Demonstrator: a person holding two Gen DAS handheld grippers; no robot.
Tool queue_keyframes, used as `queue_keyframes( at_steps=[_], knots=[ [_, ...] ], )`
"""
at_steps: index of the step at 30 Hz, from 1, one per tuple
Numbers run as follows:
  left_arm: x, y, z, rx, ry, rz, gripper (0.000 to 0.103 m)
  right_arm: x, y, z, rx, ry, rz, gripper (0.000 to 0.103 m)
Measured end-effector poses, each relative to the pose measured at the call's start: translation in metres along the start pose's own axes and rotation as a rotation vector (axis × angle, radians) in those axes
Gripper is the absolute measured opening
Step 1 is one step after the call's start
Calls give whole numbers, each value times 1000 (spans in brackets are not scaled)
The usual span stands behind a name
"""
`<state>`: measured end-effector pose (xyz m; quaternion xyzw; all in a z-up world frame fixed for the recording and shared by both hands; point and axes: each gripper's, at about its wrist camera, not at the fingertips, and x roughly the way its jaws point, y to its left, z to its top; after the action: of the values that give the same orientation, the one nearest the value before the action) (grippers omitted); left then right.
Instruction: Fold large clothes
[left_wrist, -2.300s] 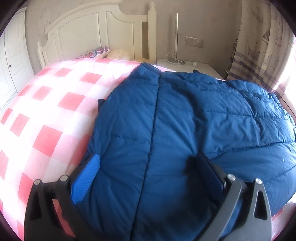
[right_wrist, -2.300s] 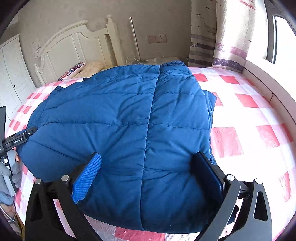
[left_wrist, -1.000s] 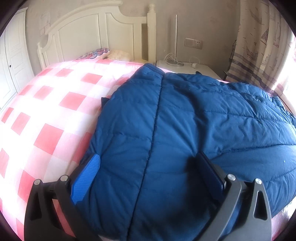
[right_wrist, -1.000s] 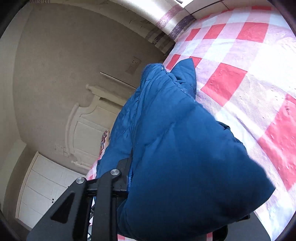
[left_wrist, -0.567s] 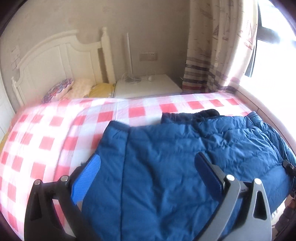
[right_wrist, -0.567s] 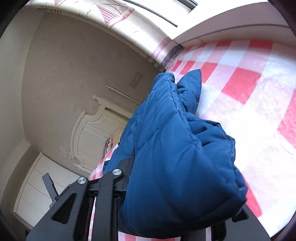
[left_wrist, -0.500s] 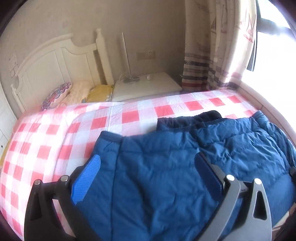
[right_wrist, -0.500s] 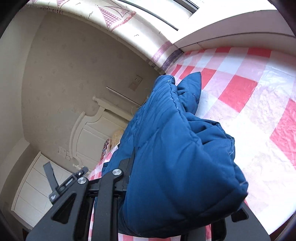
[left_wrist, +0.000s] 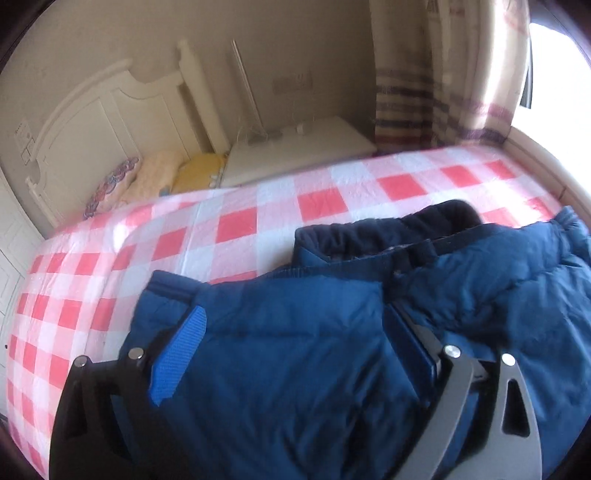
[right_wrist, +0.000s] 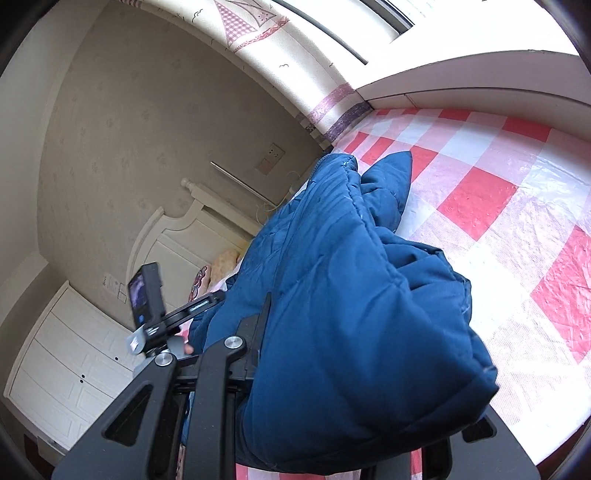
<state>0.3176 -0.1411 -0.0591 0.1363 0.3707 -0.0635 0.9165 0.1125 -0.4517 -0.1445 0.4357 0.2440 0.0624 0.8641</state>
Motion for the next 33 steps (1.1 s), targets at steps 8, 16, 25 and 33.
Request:
queue_keyframes(
  at_steps=[8,16,25,33],
  knots=[
    [-66,-42,-123,119,-91,0,100,-5,34,1,-112,-35,-41,32],
    [-61,4,-114,19,6,-241,94,0,164,-21,-554,-152,-165,32],
    [-125,249,-120,-548,-204,-209,93,80,308,-184,-1427,-183,-330,33],
    [-119,294,-189,-605,-115,-113,93,176,272,-361,-2104,17,-464,48]
  ],
)
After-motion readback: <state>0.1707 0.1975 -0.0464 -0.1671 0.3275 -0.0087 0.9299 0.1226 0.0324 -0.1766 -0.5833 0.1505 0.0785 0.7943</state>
